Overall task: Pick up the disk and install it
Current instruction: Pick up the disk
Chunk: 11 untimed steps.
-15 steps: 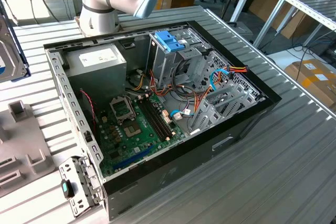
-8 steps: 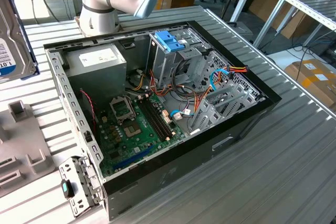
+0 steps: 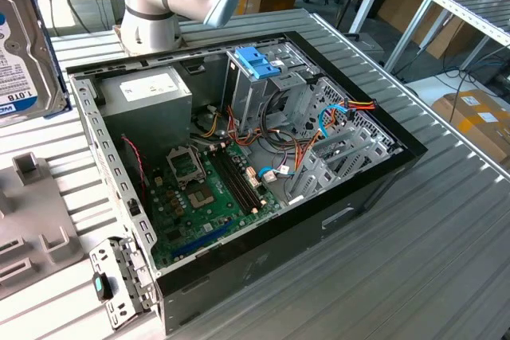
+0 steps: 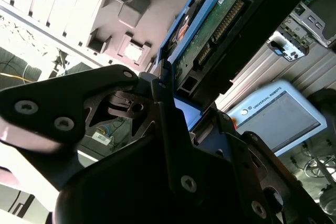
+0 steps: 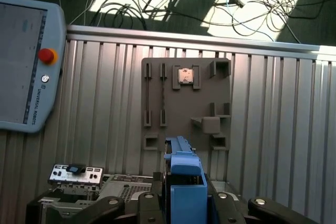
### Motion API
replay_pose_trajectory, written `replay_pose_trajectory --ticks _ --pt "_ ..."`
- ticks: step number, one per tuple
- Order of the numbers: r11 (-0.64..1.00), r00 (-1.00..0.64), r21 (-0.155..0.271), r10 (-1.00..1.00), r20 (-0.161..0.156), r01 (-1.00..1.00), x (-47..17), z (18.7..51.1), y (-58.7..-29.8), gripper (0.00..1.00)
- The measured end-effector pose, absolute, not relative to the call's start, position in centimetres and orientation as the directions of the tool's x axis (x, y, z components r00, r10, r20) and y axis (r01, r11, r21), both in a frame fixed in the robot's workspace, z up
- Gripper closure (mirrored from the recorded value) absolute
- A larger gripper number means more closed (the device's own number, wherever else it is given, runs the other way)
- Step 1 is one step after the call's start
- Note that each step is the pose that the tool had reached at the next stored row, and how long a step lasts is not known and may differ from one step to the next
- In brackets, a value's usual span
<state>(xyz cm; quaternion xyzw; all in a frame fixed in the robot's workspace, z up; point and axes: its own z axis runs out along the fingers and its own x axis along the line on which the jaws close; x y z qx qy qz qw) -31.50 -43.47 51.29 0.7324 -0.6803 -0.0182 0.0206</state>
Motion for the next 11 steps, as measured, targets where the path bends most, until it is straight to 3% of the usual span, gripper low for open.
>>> replay_pose_trajectory --ticks 11 --pt "-0.074 0.074 0.055 -0.997 0.001 -0.996 -30.3 51.3 -43.5 0.63"
